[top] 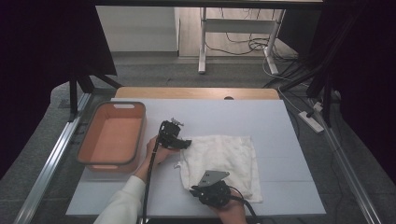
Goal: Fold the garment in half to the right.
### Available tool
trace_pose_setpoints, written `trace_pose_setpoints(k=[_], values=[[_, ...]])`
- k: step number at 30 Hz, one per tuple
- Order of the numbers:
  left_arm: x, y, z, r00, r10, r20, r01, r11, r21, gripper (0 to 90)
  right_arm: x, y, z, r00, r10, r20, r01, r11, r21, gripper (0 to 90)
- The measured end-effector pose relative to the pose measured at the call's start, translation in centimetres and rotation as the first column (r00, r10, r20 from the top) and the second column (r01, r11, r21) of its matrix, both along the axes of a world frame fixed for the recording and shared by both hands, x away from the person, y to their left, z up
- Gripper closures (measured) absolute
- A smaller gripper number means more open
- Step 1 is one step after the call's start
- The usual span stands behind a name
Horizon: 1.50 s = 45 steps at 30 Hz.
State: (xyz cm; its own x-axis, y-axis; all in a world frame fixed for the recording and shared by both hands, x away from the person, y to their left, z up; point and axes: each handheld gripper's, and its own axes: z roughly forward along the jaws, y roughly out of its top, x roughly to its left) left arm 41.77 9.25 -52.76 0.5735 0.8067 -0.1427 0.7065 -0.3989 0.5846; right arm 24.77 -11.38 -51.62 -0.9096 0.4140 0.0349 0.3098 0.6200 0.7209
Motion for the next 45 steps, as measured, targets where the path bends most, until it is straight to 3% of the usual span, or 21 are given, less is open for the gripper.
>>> trace_pose_setpoints(k=[5, 8, 13, 18, 22, 37, 45], values=[[-0.1, 0.0, -0.1, 1.0, 0.0, 0.005, 0.0, 1.0, 0.003, 30.0, 0.0, 0.0, -0.1, 1.0, -0.001, -0.001, 0.001, 1.0, -0.001, 81.8], [-0.3, -0.1, 0.0, 0.9999, -0.008, 0.012, 0.008, 1.0, -0.004, 36.3, 0.0, 0.0, 0.0, 1.0, -0.001, 0.0, 0.001, 1.0, -0.001, 81.8], [-0.7, -0.3, -0.1, 0.9989, -0.035, 0.031, 0.035, 0.9994, -0.005, 57.4, 0.0, 0.0, 0.0, 1.0, -0.002, 0.002, 0.002, 1.0, 0.001, 81.8], [-1.0, -0.5, -0.2, 0.9989, -0.043, 0.021, 0.044, 0.9976, -0.054, 83.6, 0.0, -0.1, 0.1, 1.0, -0.002, 0.003, 0.002, 1.0, 0.008, 81.8], [-1.1, -0.6, 0.2, 0.9983, -0.045, 0.038, 0.047, 0.9971, -0.059, 85.7, 0.1, -0.2, 0.1, 1.0, -0.002, 0.003, 0.002, 1.0, 0.008, 81.8], [-1.7, 0.7, 3.1, 0.9956, -0.025, 0.09, 0.041, 0.9832, -0.178, 85.8, 0.0, 0.0, 1.1, 0.9986, -0.006, 0.052, 0.004, 1.0, 0.029, 81.9], [-1.8, 0.9, 3.7, 0.9946, -0.019, 0.102, 0.038, 0.9809, -0.191, 85.8, 0.1, 0.5, 1.4, 0.9977, 0.002, 0.067, -0.005, 0.999, 0.035, 82.0]])
